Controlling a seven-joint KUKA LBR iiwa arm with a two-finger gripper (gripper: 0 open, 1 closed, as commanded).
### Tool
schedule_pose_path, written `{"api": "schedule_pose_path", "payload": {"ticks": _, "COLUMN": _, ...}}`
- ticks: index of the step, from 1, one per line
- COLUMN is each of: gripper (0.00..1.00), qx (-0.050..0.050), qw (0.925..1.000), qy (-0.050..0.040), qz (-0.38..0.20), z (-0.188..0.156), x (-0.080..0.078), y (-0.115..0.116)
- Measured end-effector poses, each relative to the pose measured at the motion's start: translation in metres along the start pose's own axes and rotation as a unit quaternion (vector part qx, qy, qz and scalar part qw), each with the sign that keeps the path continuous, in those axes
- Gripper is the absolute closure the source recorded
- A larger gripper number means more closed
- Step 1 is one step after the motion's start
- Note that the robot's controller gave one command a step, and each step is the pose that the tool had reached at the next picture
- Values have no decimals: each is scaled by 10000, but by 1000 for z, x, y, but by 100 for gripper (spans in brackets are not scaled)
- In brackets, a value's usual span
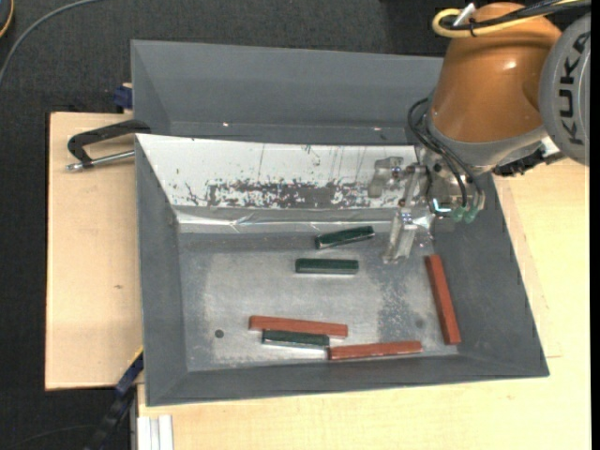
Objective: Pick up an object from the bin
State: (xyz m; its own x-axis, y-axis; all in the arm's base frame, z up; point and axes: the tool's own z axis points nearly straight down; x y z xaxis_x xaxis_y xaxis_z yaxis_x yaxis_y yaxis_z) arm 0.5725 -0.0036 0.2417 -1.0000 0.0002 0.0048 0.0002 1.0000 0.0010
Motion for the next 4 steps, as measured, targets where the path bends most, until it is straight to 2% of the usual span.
{"api": "schedule_pose_path", "payload": {"ticks": 1, "gripper": 0, "qx": -6, "qw": 9991, "qy": 13, "qz": -430, "z": 144, "x": 13, "y": 62}}
{"api": "schedule_pose_path", "payload": {"ticks": 2, "gripper": 0, "qx": 3, "qw": 9978, "qy": -70, "qz": -664, "z": 171, "x": -22, "y": 21}}
{"api": "schedule_pose_path", "payload": {"ticks": 3, "gripper": 100, "qx": -4, "qw": 9977, "qy": -58, "qz": -673, "z": 169, "x": -21, "y": 24}}
{"api": "schedule_pose_path", "payload": {"ticks": 4, "gripper": 100, "qx": 2, "qw": 9988, "qy": -102, "qz": -482, "z": 13, "x": -11, "y": 22}}
